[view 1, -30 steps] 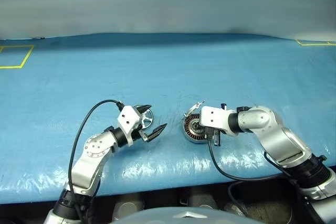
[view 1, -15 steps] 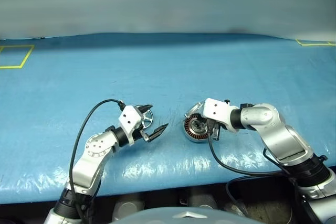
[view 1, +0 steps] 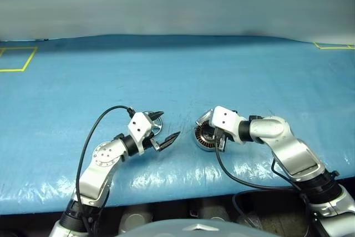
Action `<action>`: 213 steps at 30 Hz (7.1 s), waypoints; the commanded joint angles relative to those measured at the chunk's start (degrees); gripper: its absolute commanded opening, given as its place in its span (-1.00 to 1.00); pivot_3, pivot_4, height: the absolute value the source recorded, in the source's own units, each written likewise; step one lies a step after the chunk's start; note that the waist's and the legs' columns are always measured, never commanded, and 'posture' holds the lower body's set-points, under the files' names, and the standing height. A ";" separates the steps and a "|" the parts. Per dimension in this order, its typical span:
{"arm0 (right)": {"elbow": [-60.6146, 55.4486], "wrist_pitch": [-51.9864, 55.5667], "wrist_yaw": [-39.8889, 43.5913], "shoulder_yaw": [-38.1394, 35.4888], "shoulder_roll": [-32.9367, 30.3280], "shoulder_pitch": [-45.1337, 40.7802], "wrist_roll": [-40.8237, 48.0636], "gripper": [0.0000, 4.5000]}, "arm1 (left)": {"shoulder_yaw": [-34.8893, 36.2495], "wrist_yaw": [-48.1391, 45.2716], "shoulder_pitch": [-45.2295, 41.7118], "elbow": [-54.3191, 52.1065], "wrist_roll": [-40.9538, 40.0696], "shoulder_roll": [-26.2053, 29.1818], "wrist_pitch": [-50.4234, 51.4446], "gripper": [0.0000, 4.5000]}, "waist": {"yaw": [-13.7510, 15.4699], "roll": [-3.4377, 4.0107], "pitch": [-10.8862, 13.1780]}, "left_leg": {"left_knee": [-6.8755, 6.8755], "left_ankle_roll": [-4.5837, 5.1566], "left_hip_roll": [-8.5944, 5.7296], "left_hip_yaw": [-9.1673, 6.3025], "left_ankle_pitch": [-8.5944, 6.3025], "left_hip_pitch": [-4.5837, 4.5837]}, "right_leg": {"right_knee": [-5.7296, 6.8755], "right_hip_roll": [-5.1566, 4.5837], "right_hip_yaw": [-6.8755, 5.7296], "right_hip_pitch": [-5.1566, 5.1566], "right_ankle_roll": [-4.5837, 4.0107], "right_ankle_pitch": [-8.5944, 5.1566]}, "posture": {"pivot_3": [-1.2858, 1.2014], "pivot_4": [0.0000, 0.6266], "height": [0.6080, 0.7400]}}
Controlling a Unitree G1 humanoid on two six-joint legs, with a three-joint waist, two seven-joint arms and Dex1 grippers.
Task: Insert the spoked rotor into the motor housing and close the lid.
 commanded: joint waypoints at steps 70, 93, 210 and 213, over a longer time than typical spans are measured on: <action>-3.93 -2.10 -17.04 -10.00 8.73 16.44 11.70 -0.98 | -0.52 -3.79 -1.29 1.95 -1.06 -0.28 -3.02 1.00 | -0.12 0.03 -0.01 | 0.01 0.01 0.05 -0.02 -0.01 0.02 | -0.01 0.06 0.03 0.02 0.01 -0.01 | 0.03 -0.52 1.00; -2.95 -1.31 -16.46 -12.80 9.97 17.42 16.73 -0.98 | -0.55 -3.57 -1.33 1.40 -1.16 -0.28 -2.57 1.00 | 0.14 -0.03 -0.04 | -0.01 0.02 0.04 -0.04 -0.02 0.01 | -0.03 0.01 -0.02 0.03 0.00 -0.01 | 0.03 -0.52 1.00; 3.33 -3.27 -10.56 -1.16 9.71 5.71 2.03 -0.98 | 0.25 -3.71 -2.70 2.27 -1.24 0.44 -2.90 1.00 | -1.42 0.01 0.03 | -0.09 0.02 0.09 0.02 -0.02 0.00 | -0.01 0.11 0.05 -0.07 -0.01 -0.01 | 0.03 -0.52 1.00; 1.62 -3.10 -9.80 -1.86 8.48 6.65 2.40 -0.98 | 2.08 -3.43 -3.10 2.32 -1.49 1.33 -2.73 1.00 | -1.42 0.00 0.03 | -0.08 0.02 0.09 0.02 -0.02 0.01 | -0.01 0.12 0.05 -0.07 -0.01 -0.01 | 0.03 -0.52 1.00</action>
